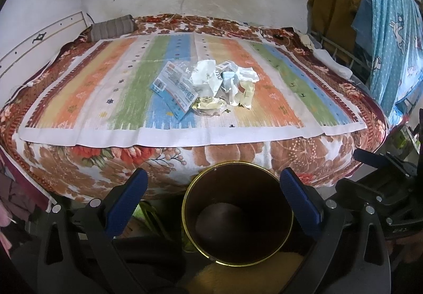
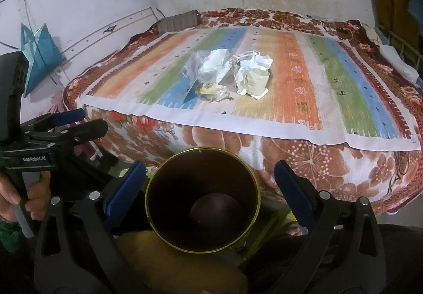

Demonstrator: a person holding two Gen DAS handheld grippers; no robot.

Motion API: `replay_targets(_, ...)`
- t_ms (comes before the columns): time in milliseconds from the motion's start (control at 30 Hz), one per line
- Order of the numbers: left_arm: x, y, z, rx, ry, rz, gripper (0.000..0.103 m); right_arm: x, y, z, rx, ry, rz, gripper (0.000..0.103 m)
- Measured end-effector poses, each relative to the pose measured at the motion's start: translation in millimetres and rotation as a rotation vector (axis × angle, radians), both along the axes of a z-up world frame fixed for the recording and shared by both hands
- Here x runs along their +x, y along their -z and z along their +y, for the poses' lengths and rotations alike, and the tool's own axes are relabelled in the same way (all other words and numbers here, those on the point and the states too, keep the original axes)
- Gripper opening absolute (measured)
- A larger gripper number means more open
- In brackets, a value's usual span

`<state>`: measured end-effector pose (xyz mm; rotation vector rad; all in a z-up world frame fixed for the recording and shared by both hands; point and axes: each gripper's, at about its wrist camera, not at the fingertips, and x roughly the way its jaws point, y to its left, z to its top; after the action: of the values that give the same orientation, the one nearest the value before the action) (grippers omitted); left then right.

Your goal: Collect trash

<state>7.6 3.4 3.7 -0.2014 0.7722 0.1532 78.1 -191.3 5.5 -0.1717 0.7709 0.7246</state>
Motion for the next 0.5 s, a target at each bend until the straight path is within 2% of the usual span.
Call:
replay_targets(133, -0.1, 0.2, 0.4, -0.005, 0.003, 0.000, 0.097, 0.5, -0.4, 0.0, 0.000, 0.000, -0.001, 0.093)
replay_targets(400, 1.9, 0.9, 4.9, -0.071, -0.001, 0.008, 0.097, 1.4, 0.0, 0.0, 0.004, 0.000, 0.004, 0.093)
replay_targets(500, 5.0, 1.3, 3.6, -0.059, -0.002, 0.012, 0.097, 2.6, -0.3, 0.9, 0.008, -0.003, 0.008, 0.093)
